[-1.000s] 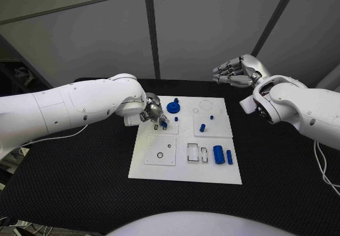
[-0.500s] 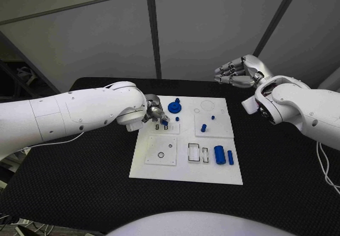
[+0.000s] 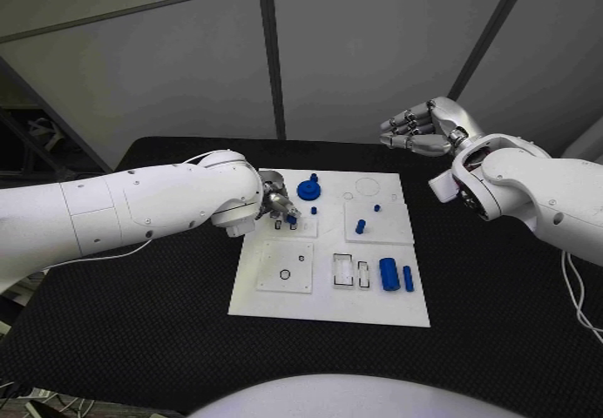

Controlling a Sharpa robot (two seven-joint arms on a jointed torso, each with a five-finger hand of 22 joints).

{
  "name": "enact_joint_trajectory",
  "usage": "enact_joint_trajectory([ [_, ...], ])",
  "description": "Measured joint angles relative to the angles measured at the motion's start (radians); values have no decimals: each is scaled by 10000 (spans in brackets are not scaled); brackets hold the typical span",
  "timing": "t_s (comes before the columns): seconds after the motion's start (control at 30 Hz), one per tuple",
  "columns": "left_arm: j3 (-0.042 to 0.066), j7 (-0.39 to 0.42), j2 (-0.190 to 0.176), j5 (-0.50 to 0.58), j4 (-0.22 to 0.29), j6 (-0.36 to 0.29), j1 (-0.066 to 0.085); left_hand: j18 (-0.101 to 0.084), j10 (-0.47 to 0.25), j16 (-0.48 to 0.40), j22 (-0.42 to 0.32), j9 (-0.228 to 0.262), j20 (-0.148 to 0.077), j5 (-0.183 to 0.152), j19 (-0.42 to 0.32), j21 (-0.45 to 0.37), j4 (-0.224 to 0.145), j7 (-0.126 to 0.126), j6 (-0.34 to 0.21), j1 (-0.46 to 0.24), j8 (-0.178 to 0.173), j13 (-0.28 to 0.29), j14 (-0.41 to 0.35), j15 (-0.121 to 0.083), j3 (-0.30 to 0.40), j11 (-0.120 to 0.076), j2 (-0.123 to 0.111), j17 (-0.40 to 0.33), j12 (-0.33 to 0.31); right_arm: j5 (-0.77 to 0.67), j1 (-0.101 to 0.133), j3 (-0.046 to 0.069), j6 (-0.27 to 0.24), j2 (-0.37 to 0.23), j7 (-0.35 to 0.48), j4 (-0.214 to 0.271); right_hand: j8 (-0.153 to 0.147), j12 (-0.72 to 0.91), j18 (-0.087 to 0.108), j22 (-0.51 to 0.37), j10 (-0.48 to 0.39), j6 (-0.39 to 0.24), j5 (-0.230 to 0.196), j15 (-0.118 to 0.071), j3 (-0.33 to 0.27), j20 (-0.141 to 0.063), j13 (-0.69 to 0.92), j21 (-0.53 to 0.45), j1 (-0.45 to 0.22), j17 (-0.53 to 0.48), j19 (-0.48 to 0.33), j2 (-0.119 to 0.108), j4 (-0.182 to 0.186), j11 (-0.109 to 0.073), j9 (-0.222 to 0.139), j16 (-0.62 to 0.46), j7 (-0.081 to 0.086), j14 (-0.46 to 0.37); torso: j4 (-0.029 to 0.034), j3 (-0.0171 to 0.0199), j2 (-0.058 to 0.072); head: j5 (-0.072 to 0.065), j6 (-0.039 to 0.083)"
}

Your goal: Assemble the parts on the task board

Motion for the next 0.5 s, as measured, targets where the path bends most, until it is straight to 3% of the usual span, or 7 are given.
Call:
enact_joint_trajectory([
  [0.5,2,-217,34,-175,57,19,-15,-1,32,0,-1,33,-36,38,36,39,-16,3,1,-71,70,19,-28,-27,123,-6,-29,0,1,-42,0,0,18,19,0,-18,0,0,0,1,0,0,0,0,0,0,1,0,0,1,0,0,0,0,0,0,0,0,4,-6,1,-11,-25],
])
